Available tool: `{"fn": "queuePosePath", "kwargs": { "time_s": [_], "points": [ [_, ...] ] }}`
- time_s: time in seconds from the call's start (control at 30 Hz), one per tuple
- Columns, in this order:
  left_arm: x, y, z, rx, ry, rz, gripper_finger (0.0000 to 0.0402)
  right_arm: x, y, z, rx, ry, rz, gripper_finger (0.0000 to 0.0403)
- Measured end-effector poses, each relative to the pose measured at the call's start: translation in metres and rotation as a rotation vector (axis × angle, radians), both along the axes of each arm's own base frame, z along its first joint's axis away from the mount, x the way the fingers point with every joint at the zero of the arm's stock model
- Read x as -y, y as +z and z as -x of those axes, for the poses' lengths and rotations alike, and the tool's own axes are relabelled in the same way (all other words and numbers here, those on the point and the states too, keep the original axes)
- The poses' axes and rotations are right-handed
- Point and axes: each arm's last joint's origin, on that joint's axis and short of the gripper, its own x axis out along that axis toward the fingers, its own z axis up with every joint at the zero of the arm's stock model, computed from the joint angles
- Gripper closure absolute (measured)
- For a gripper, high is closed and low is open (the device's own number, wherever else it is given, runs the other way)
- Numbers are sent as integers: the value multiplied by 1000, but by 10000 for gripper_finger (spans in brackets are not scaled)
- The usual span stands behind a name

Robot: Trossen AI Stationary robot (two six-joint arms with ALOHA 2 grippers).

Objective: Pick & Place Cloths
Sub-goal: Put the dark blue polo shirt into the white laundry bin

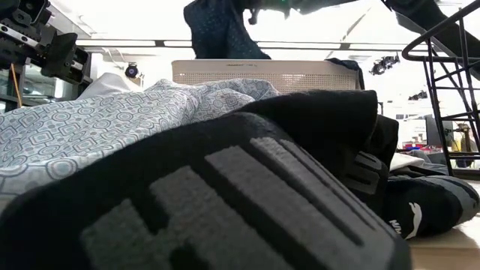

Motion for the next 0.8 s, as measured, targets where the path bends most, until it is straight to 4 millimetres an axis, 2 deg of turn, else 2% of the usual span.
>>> {"fn": "queuePosePath", "kwargs": {
  "time_s": [0.17,0.3,0.63,0.8],
  "points": [
    [0,0,0,0,0,0,128,-1,-13,-1,-182,-8,-118,386],
    [0,0,0,0,0,0,128,-8,-21,7,-373,-38,-169,386],
    [0,0,0,0,0,0,128,-43,-16,56,-784,-132,-229,386],
    [0,0,0,0,0,0,128,-63,-31,82,-1097,-149,-301,386]
  ]
}}
